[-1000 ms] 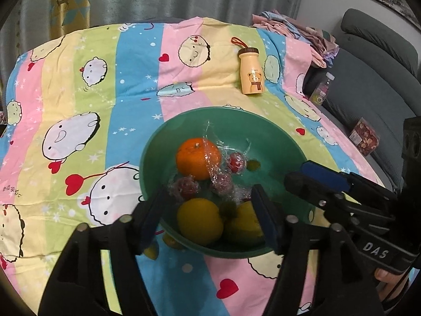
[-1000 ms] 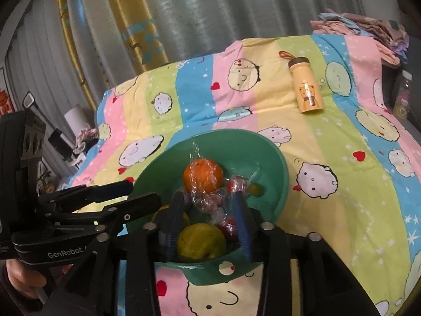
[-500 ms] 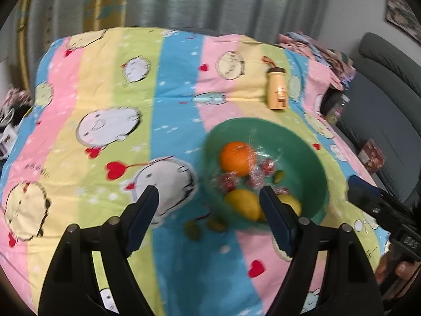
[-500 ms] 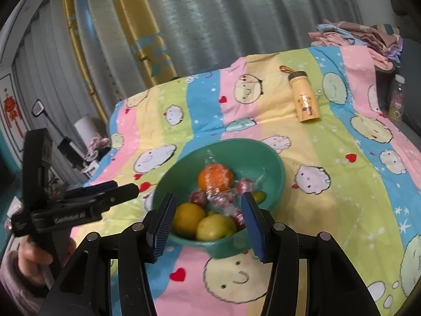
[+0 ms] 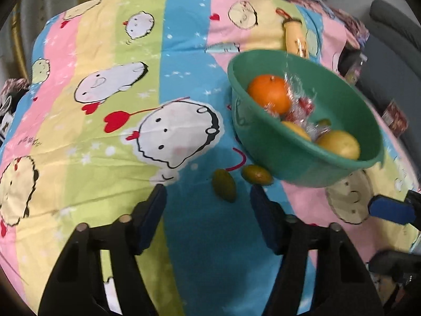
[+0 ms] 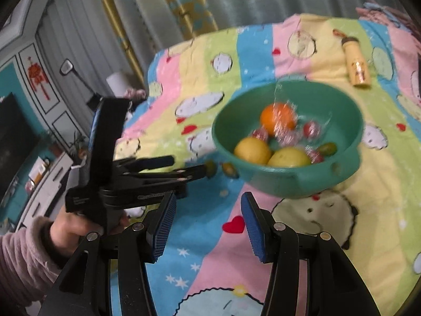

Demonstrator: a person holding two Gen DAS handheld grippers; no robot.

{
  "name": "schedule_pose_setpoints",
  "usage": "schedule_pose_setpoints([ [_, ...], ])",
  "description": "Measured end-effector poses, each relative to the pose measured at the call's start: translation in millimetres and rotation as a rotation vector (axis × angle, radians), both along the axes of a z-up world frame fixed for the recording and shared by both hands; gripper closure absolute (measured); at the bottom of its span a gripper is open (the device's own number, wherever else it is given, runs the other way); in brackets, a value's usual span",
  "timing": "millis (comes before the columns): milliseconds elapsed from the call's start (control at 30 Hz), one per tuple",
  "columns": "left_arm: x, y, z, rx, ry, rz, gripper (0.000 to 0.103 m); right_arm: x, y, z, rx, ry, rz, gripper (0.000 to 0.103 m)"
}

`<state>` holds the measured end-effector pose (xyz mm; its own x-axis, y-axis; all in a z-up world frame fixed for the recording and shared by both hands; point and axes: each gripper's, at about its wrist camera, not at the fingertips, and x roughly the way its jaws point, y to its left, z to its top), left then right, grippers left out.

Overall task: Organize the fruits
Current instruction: 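Close the left gripper on a third olive while the right reaches toward another, then close the right gripper on an olive while the left carries its olive to the bowl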

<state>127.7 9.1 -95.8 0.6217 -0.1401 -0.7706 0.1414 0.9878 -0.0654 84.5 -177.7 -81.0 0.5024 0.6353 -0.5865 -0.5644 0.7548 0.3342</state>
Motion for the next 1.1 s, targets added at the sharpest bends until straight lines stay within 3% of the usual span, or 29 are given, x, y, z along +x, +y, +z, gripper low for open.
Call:
schedule_pose_setpoints([
  [167,18,1,-10,-0.01,0.007,-0.005,0.05,10,7,-14,-0.029,0.032,-0.006,0.051],
  [300,22,-3,-14,0.023,-0.009,-0.014,0.069,16,10,-20,-0.028,0.051,-0.011,0.051],
  [367,20,2,-13,0.015,-0.017,-0.005,0.085,23,17,-22,-0.02,0.064,-0.006,0.051],
  [667,-10,49,4,-0.109,-0.05,0.037,0.085,40,50,-36,-0.076,0.095,-0.052,0.051],
  [800,-31,70,17,-0.153,-0.092,0.039,0.085,46,64,-42,-0.135,0.088,-0.157,0.051],
  [1000,-58,103,31,-0.228,-0.151,0.022,0.085,68,82,-45,-0.126,0.115,-0.375,0.051],
  [1100,-70,122,32,-0.275,-0.166,0.028,0.085,73,92,-46,-0.161,0.111,-0.419,0.051],
])
